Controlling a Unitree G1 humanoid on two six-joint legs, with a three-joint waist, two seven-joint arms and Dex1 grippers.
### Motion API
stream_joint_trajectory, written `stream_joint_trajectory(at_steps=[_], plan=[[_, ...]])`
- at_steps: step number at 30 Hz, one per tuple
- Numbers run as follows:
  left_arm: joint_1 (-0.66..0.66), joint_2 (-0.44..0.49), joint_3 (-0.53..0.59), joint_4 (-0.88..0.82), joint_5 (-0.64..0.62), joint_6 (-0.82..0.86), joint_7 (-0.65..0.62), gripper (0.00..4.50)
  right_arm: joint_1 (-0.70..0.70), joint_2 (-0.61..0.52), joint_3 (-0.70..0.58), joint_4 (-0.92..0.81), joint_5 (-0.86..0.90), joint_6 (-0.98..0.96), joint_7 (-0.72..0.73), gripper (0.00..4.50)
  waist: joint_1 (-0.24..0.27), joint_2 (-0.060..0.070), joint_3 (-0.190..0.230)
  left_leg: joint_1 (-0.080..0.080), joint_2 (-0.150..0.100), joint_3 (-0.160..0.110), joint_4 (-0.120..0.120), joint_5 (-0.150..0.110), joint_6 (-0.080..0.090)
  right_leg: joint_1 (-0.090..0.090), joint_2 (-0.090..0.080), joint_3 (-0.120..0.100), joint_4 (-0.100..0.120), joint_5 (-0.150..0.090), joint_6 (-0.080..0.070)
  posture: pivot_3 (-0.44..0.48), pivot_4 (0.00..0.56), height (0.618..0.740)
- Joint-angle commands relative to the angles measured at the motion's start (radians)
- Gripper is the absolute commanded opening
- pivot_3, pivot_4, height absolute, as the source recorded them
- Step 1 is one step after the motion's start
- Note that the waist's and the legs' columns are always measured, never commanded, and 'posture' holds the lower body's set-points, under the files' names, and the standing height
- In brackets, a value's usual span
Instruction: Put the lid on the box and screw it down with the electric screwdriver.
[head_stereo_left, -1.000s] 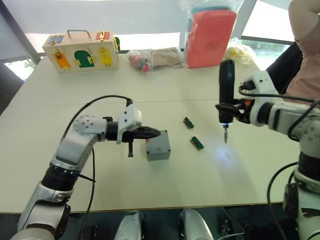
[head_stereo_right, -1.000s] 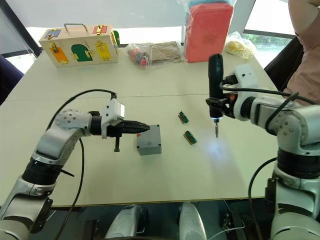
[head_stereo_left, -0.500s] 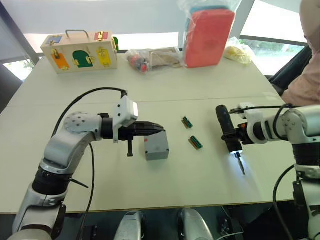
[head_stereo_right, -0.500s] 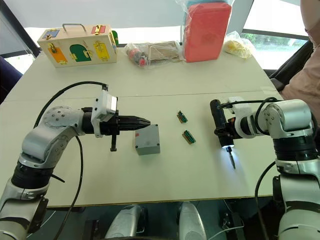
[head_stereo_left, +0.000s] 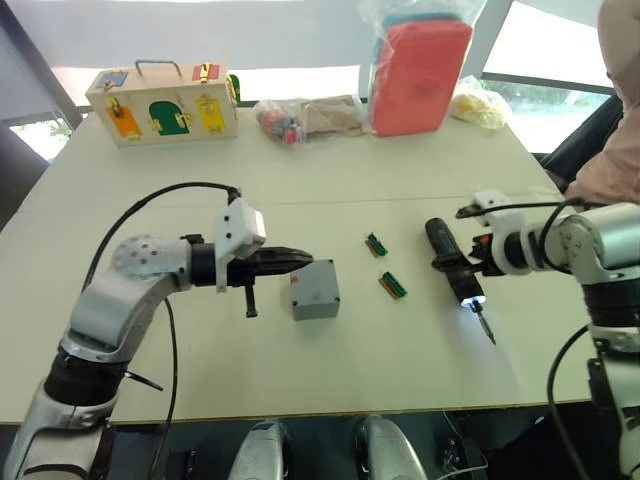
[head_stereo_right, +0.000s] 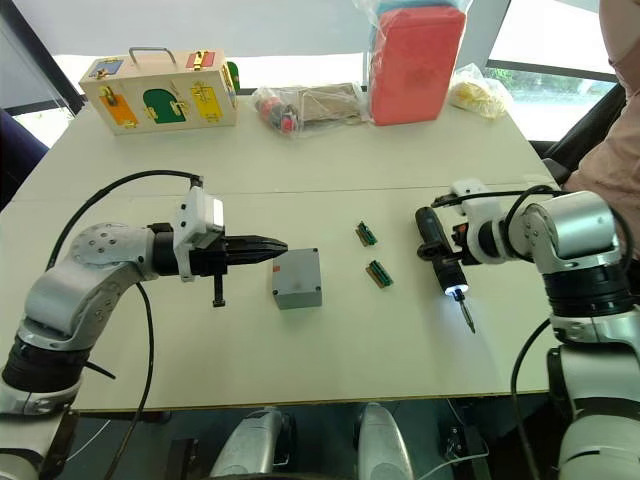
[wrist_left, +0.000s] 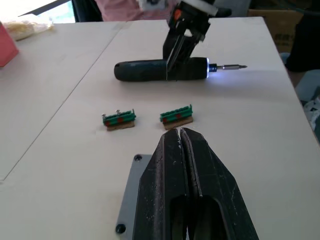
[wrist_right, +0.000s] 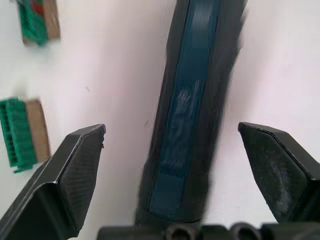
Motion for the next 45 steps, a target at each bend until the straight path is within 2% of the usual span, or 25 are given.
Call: stream_joint_trajectory(at_steps=[1, 4, 5, 6, 12, 16, 23, 37, 40, 45], plan=[[0.055, 0.037, 0.053, -0.003, 0.018, -0.02, 0.016, 0.0, -0.008, -0.01, -0.053, -0.144, 0.026, -0.099, 0.073, 4.46, -0.002, -0.001, 0.0, 0.0, 0.001, 0.0, 0.0, 0.0, 0.0, 0.0, 0.001, 0.0, 0.0, 0.0, 0.0, 0.0, 0.15, 0.73], [0.1, 0.033, 0.038, 0.035, 0.05, -0.047, 0.03, 0.0, 0.033, 0.065, -0.091, -0.249, 0.065, -0.136, 0.077, 4.46, 0.0, -0.002, 0.0, 0.0, 0.002, 0.0, 0.0, 0.0, 0.0, 0.0, 0.002, 0.0, 0.0, 0.0, 0.0, 0.0, 0.15, 0.73], [0.113, 0.031, 0.029, 0.047, 0.06, -0.059, 0.03, 0.0, 0.05, 0.092, -0.092, -0.283, 0.071, -0.15, 0.074, 4.06, 0.001, -0.002, 0.0, 0.0, 0.002, -0.001, 0.0, 0.0, 0.0, 0.0, 0.002, 0.0, 0.0, 0.0, 0.0, 0.0, 0.15, 0.73], [0.125, 0.025, 0.009, 0.066, 0.084, -0.083, 0.033, 0.0, 0.081, 0.129, -0.085, -0.318, 0.07, -0.208, 0.079, 3.92, 0.003, -0.002, 0.0, 0.001, 0.002, -0.001, 0.0, 0.0, 0.0, 0.001, 0.002, -0.001, 0.001, 0.0, 0.0, 0.0, 0.15, 0.73], [0.108, -0.028, -0.067, 0.171, 0.169, -0.17, 0.042, 0.0, 0.211, 0.277, -0.001, -0.36, 0.018, -0.31, 0.029, 1.71, 0.008, -0.003, 0.0, 0.0, 0.001, -0.001, 0.002, 0.001, -0.002, 0.002, -0.001, 0.0, 0.001, 0.001, -0.001, 0.0, 0.15, 0.73], [0.087, -0.068, -0.092, 0.237, 0.211, -0.219, 0.056, 0.0, 0.254, 0.335, 0.053, -0.35, -0.032, -0.365, 0.002, 0.06, 0.005, -0.004, 0.0, 0.0, 0.0, 0.0, 0.003, 0.001, -0.002, 0.003, -0.002, 0.001, 0.001, 0.002, 0.001, 0.0, 0.15, 0.73], [0.03, -0.136, -0.135, 0.353, 0.271, -0.296, 0.06, 0.0, 0.298, 0.379, 0.138, -0.349, -0.059, -0.383, 0.024, 0.01, 0.005, -0.004, 0.0, 0.001, 0.0, -0.001, 0.007, 0.001, -0.002, 0.003, 0.0, 0.0, 0.004, 0.002, 0.001, 0.0, 0.15, 0.73], [-0.126, -0.271, -0.173, 0.603, 0.342, -0.414, 0.054, 0.0, 0.326, 0.403, 0.153, -0.458, -0.026, -0.288, 0.045, 0.01, 0.005, -0.004, 0.0, 0.0, 0.0, -0.002, 0.012, 0.001, -0.002, 0.005, 0.0, -0.001, 0.005, 0.003, 0.003, 0.0, 0.15, 0.73], [-0.142, -0.282, -0.17, 0.642, 0.359, -0.44, 0.056, 0.0, 0.315, 0.383, 0.155, -0.475, -0.034, -0.27, 0.044, 0.01, 0.005, -0.004, 0.0, 0.0, 0.0, -0.002, 0.012, 0.001, -0.001, 0.004, 0.0, -0.001, 0.005, 0.003, 0.003, 0.0, 0.15, 0.73], [-0.134, -0.234, -0.149, 0.67, 0.375, -0.476, 0.026, 0.0, 0.292, 0.307, 0.131, -0.472, -0.059, -0.285, 0.063, 0.01, 0.005, -0.004, 0.0, 0.0, -0.001, -0.001, 0.013, 0.001, -0.001, 0.005, 0.0, -0.001, 0.005, 0.003, 0.003, 0.0, 0.15, 0.73]])
